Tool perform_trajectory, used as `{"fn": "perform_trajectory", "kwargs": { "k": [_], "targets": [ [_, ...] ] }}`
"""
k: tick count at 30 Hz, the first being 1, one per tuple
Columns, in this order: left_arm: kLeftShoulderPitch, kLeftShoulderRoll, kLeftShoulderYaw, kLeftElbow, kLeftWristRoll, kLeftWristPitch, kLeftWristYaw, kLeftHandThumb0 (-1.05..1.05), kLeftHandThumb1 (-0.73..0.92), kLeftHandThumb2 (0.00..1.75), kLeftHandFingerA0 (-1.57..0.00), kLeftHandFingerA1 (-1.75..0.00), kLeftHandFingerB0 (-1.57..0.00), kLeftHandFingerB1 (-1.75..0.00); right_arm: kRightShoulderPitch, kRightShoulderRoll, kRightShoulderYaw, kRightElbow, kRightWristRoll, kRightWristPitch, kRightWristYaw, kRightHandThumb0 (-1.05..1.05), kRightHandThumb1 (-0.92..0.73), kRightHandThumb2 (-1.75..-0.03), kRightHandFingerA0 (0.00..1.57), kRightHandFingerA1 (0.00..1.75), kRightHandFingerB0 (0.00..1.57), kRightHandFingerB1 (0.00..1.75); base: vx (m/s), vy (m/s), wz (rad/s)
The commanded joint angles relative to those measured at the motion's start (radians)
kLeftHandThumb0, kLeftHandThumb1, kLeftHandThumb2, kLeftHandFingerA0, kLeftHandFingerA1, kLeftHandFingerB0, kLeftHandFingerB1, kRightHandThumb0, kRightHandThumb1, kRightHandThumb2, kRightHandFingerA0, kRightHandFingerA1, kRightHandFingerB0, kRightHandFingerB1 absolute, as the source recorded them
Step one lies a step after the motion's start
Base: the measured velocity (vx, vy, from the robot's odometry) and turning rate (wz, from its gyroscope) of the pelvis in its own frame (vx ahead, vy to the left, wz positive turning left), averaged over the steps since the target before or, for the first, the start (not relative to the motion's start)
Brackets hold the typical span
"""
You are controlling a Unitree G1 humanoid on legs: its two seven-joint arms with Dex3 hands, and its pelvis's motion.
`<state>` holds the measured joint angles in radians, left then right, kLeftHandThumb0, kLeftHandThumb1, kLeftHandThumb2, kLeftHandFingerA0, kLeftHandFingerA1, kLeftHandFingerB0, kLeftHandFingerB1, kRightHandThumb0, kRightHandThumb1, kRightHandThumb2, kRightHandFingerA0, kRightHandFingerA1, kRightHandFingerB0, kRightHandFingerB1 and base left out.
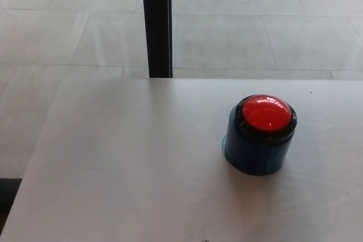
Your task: The robot uses its right hand to press the red button kept in the middle of the desk
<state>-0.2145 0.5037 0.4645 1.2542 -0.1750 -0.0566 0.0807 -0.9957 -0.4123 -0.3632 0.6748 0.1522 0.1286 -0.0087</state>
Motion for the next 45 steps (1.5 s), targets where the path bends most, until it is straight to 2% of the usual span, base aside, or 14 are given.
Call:
{"fn": "perform_trajectory", "kwargs": {
  "k": [1, 7, 8, 9, 11, 15, 31, 32, 35, 37, 40, 41, 42, 45],
  "targets": [
    [0.011, 0.025, -0.012, 0.001, 0.008, -0.008, 0.012, -0.53, 0.65, 1.04, -0.49, -1.31, -0.26, -0.99, 0.099, -0.175, -0.095, 0.059, 0.027, -0.011, 0.029, -0.12, -0.51, -1.27, 0.95, 1.75, 0.77, 1.52, 0.00, 0.000, 0.00],
    [0.008, 0.027, 0.007, -0.001, -0.018, -0.001, -0.007, -0.50, 0.61, 1.08, -0.34, -1.28, -0.12, -0.99, 0.288, -0.332, -0.207, 0.042, 0.032, -0.015, 0.026, -0.19, -0.33, -1.41, 1.05, 1.75, 0.86, 1.50, 0.00, 0.000, 0.00],
    [0.008, 0.027, 0.009, -0.001, -0.019, -0.001, -0.007, -0.50, 0.61, 1.08, -0.34, -1.28, -0.12, -0.99, 0.283, -0.331, -0.203, 0.045, 0.033, -0.016, 0.026, -0.13, -0.77, -1.44, 1.31, 1.40, 1.25, 1.36, 0.00, 0.000, 0.00],
    [0.010, 0.028, 0.010, -0.001, -0.019, -0.003, -0.007, -0.52, 0.61, 1.08, -0.34, -1.31, -0.19, -1.05, 0.304, -0.336, -0.228, 0.048, 0.053, -0.032, 0.040, -0.22, -0.36, -1.43, 1.10, 1.75, 0.90, 1.50, 0.00, 0.000, 0.00],
    [0.005, 0.023, 0.020, 0.006, -0.026, -0.007, 0.006, -0.55, 0.54, 1.21, -0.59, -0.99, -0.39, -0.84, 0.428, -0.340, -0.330, -0.011, 0.083, 0.005, -0.017, -0.39, -0.33, -1.36, 1.14, 1.74, 0.98, 1.47, 0.00, 0.000, 0.00],
    [-0.001, 0.018, 0.015, 0.007, -0.019, -0.010, 0.003, -0.54, 0.59, 1.13, -0.45, -1.38, -0.31, -1.11, 0.543, -0.299, -0.429, -0.052, 0.102, 0.050, -0.093, -0.49, -0.15, -1.53, 1.29, 1.62, 1.14, 1.33, 0.00, 0.000, 0.00],
    [0.023, 0.032, -0.019, 0.008, 0.008, -0.014, -0.006, -0.57, 0.65, 1.07, -0.53, -1.20, -0.31, -0.94, 0.826, 0.063, -0.769, -0.149, 0.238, -0.035, -0.382, -0.39, -0.42, -1.30, 1.46, 1.51, 1.11, 1.27, 0.00, 0.000, 0.00],
    [0.024, 0.030, -0.011, 0.006, 0.000, -0.016, -0.007, -0.56, 0.65, 1.06, -0.50, -1.22, -0.28, -0.95, 0.832, 0.074, -0.784, -0.147, 0.250, -0.028, -0.387, -0.44, -0.31, -1.49, 1.21, 1.71, 1.03, 1.54, 0.00, 0.000, 0.00],
    [0.013, 0.026, 0.011, 0.000, -0.025, -0.013, -0.006, -0.59, 0.54, 1.20, -0.57, -0.98, -0.38, -0.84, 0.823, 0.085, -0.828, -0.100, 0.259, -0.023, -0.454, -0.49, -0.69, -0.98, 1.05, 1.65, 0.77, 0.86, 0.00, 0.000, 0.00],
    [0.007, 0.023, 0.015, 0.006, -0.026, -0.009, 0.013, -0.57, 0.61, 1.07, -0.46, -1.39, -0.33, -1.13, 0.825, 0.099, -0.842, -0.111, 0.270, -0.003, -0.464, -0.46, -0.70, -0.93, 0.98, 1.42, 0.64, 0.71, 0.00, 0.000, 0.00],
    [0.005, 0.018, 0.015, 0.009, -0.023, -0.006, 0.022, -0.59, 0.55, 1.21, -0.67, -1.06, -0.38, -0.85, 0.823, 0.103, -0.842, -0.124, 0.286, 0.020, -0.453, -0.52, -0.73, -0.84, 0.99, 1.10, 0.53, 0.65, 0.00, 0.000, 0.00],
    [0.010, 0.017, 0.012, 0.007, -0.018, -0.010, 0.014, -0.56, 0.61, 1.07, -0.47, -1.47, -0.30, -1.13, 0.825, 0.099, -0.838, -0.117, 0.293, 0.022, -0.437, -0.54, -0.77, -0.77, 0.93, 0.99, 0.44, 0.56, 0.00, 0.000, 0.00],
    [0.008, 0.016, 0.017, 0.007, -0.024, -0.004, 0.013, -0.61, 0.57, 1.22, -0.61, -1.02, -0.29, -0.80, 0.833, 0.100, -0.822, -0.114, 0.291, 0.020, -0.414, -0.56, -0.77, -0.76, 0.89, 1.02, 0.39, 0.58, 0.00, 0.000, 0.00],
    [0.004, 0.017, 0.008, 0.010, -0.010, -0.003, 0.019, -0.57, 0.63, 1.07, -0.49, -1.43, -0.23, -1.05, 0.853, 0.098, -0.785, -0.128, 0.295, 0.059, -0.399, -0.66, -0.80, -0.69, 0.73, 1.04, 0.29, 0.64, 0.00, 0.000, 0.00]
  ]
}}
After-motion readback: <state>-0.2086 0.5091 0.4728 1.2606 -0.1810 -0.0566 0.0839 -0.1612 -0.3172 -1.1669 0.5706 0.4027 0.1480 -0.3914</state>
